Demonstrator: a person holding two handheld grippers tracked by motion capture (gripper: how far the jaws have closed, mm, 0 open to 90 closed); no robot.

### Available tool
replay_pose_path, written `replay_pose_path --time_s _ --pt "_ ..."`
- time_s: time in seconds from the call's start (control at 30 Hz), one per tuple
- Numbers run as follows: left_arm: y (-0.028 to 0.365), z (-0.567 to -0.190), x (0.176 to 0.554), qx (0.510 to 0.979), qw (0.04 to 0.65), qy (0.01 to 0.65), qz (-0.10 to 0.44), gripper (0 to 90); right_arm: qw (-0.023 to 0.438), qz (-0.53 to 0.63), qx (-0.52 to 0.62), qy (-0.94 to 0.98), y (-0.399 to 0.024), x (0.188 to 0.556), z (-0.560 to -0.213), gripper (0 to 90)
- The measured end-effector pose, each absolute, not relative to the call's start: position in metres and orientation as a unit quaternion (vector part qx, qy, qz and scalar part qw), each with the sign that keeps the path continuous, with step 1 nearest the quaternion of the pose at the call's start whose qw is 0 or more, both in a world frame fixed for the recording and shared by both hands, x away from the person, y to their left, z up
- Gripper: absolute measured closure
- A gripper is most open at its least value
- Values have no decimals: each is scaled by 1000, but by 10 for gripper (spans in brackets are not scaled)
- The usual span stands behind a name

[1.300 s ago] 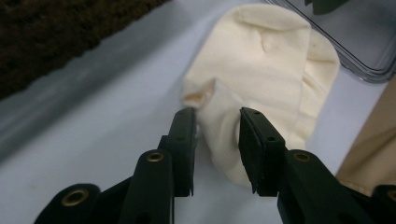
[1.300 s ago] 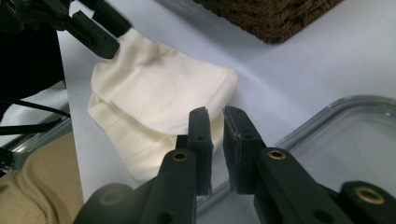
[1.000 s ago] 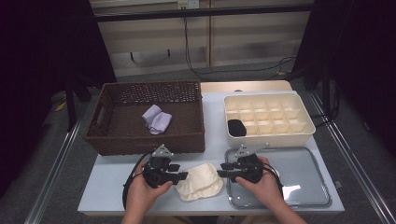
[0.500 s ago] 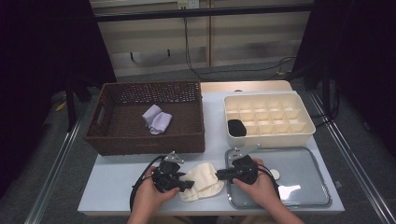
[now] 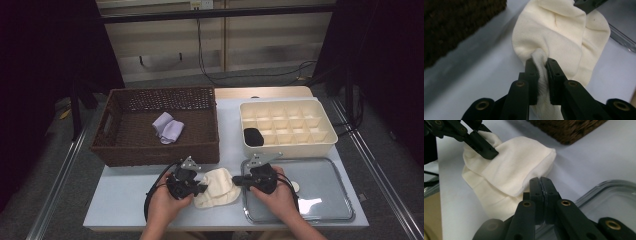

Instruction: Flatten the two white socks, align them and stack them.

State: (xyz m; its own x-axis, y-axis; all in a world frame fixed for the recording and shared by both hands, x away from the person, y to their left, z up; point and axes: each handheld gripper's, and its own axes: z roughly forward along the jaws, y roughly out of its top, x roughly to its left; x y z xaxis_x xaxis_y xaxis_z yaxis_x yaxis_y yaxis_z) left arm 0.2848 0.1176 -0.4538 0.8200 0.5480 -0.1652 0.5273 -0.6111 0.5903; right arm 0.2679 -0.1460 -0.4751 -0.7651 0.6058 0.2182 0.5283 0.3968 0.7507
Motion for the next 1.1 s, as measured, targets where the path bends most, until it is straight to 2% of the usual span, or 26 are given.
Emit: replay_pose_path --time_s 0.07,0.1,0.13,0.23,0.33,0.53,0.67,0.77,0.87,0.93,1.1 --pt "115 -455 290 891 334 306 13 791 65 432 344 831 -150 270 -473 877" --pt "115 -455 290 891 334 306 13 736 65 432 344 831 -150 270 -473 877" --pt "114 -457 293 878 353 323 22 616 74 437 351 825 -155 273 -474 788" --pt "118 -454 291 879 347 327 27 616 86 437 355 822 -160 273 -471 764" --pt "124 -450 288 874 350 335 37 566 95 449 353 816 -161 274 -465 707" --pt "132 -445 287 866 355 350 36 567 100 441 351 820 -151 278 -469 639" --pt "136 -447 284 865 349 361 26 577 96 434 350 825 -149 282 -473 637" --pt "137 -448 283 861 348 370 18 644 72 434 349 827 -147 283 -477 708" --pt "137 -447 283 864 347 364 7 751 76 427 346 832 -147 284 -478 807" --pt "137 -446 283 864 348 363 14 795 67 427 348 832 -148 284 -478 830" --pt "137 -441 282 861 356 363 8 813 74 442 348 823 -152 280 -471 837"
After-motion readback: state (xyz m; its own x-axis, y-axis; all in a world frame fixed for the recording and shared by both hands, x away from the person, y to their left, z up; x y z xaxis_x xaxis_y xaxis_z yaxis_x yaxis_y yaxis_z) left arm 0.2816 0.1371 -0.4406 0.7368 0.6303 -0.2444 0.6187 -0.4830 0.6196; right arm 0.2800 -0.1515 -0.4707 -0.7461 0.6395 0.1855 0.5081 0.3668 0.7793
